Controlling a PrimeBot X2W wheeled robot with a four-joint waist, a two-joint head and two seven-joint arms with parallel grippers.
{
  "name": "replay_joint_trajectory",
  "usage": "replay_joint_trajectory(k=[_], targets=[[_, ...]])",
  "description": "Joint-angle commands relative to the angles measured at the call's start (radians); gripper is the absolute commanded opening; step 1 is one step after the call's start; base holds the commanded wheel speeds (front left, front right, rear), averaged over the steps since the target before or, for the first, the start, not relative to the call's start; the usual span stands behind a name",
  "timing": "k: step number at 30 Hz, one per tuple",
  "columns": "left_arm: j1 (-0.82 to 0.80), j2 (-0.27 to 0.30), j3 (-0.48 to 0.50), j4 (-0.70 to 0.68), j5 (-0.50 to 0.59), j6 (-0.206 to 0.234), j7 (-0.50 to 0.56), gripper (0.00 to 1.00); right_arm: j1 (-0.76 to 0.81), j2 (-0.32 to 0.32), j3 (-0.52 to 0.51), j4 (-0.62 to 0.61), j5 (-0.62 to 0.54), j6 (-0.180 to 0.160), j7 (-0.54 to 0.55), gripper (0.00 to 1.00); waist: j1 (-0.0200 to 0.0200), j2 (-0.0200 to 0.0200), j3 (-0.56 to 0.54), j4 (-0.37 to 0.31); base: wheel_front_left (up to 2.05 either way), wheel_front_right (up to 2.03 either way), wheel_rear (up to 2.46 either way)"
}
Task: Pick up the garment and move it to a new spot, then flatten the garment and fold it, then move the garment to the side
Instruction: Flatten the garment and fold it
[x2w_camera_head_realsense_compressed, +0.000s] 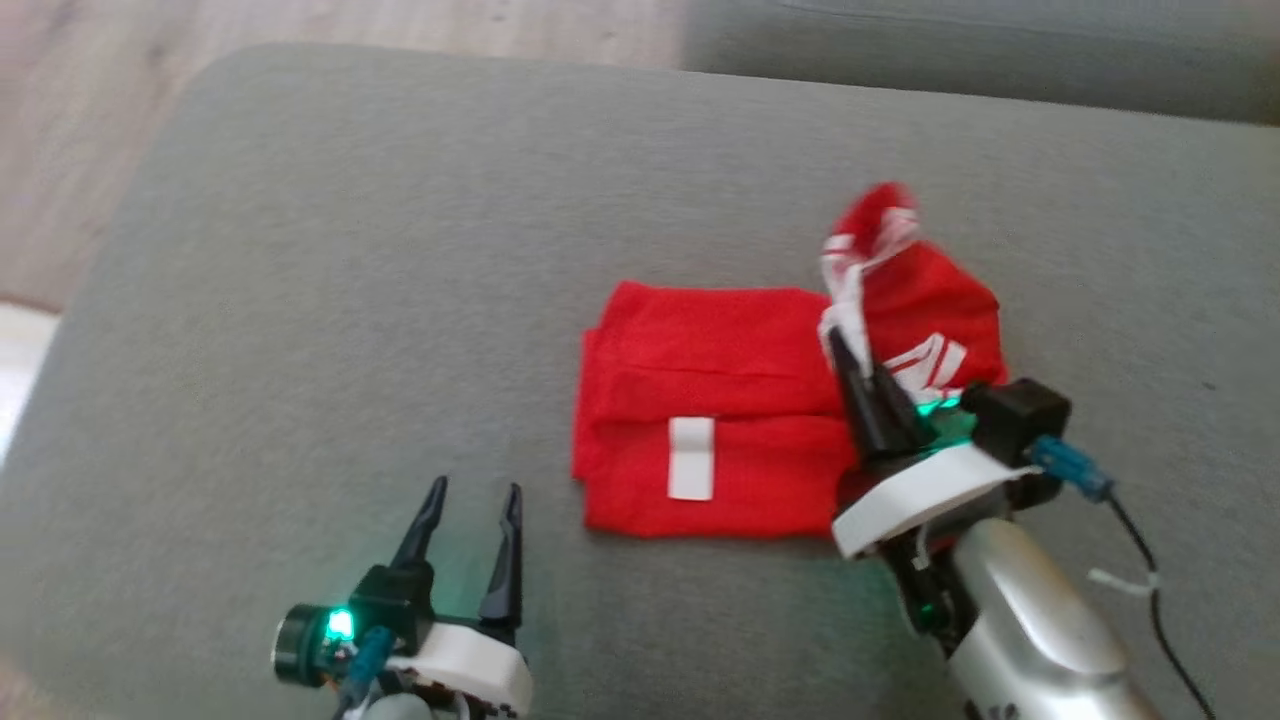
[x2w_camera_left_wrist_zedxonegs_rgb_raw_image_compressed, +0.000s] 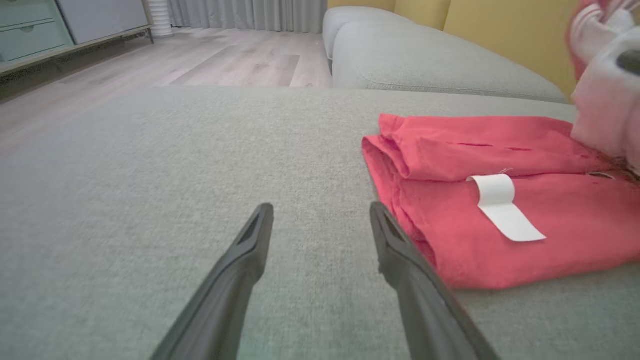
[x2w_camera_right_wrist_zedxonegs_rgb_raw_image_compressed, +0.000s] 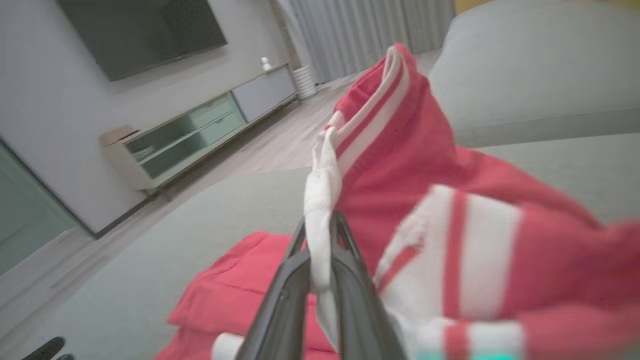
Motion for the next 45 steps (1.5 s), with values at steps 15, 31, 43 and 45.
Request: replay_joint_trajectory(k=[15,31,43,45], targets=[[-0.012,0.002,-0.011,-0.021,-0.016,0.008,-0.010,1.00,-0.104,0.017,0.151,0.016,0.147,-0.001,-0.010,1.00,0.0000,0.0000,-0.002,0.176,0.00,0.00,0.00],[-0.026,0.002,0.074,-0.038,0.020,0.012,-0.010,1.00,0.048,0.017,-0.258,-0.011,-0.128,-0.001,-0.010,1.00,0.0000,0.0000,-0.093,-0.065,0.00,0.00,0.00],[0.037,0.002,0.172,-0.051,0.050,0.016,-0.010,1.00,0.148,0.017,-0.326,0.032,-0.217,-0.001,-0.010,1.00,0.0000,0.0000,-0.123,-0.146,0.00,0.00,0.00],[0.041,0.002,0.174,-0.052,0.052,0.015,-0.010,1.00,0.152,0.017,-0.326,0.034,-0.217,-0.001,-0.010,1.00,0.0000,0.0000,-0.124,-0.146,0.00,0.00,0.00]])
